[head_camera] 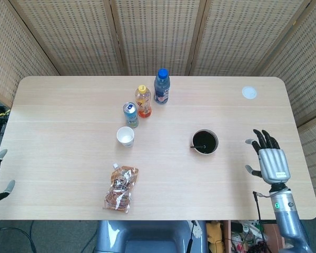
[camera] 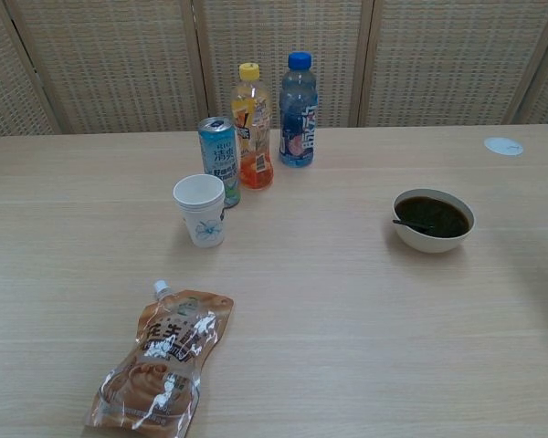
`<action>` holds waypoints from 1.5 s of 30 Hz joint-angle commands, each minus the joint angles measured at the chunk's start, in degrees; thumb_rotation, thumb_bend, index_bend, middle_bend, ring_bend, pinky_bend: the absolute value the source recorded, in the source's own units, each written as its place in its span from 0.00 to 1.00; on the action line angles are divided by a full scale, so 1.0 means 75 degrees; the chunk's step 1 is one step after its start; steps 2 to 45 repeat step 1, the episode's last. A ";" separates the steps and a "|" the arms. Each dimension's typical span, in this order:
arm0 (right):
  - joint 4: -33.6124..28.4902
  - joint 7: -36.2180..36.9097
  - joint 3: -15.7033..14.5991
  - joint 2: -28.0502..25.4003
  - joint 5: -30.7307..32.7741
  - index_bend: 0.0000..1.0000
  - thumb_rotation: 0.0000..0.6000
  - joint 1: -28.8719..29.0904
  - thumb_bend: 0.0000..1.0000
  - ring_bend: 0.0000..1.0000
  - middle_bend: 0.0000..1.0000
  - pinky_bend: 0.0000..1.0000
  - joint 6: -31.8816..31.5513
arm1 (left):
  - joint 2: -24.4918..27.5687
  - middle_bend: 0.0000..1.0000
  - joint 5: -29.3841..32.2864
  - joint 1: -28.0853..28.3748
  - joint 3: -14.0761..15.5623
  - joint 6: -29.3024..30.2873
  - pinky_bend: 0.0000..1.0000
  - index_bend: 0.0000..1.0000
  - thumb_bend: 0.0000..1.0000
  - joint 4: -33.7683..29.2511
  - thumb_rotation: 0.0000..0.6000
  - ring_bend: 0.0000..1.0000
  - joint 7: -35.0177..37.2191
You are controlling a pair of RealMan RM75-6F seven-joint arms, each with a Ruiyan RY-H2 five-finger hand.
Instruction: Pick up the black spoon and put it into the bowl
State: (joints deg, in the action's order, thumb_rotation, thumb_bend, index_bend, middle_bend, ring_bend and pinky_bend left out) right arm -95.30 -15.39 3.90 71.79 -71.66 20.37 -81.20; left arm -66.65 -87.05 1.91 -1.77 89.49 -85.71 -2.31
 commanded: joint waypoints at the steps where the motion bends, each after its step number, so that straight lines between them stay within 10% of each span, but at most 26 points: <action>1: 0.0000 -0.0345 -0.0175 0.0107 -0.0201 0.29 1.00 -0.0252 0.21 0.04 0.15 0.18 -0.0348 | -0.0011 0.00 -0.0078 -0.0048 0.0061 0.0062 0.00 0.00 0.33 -0.0051 1.00 0.00 -0.0037; 45: 0.0000 -0.0345 -0.0175 0.0107 -0.0201 0.29 1.00 -0.0252 0.21 0.04 0.15 0.18 -0.0348 | -0.0011 0.00 -0.0078 -0.0048 0.0061 0.0062 0.00 0.00 0.33 -0.0051 1.00 0.00 -0.0037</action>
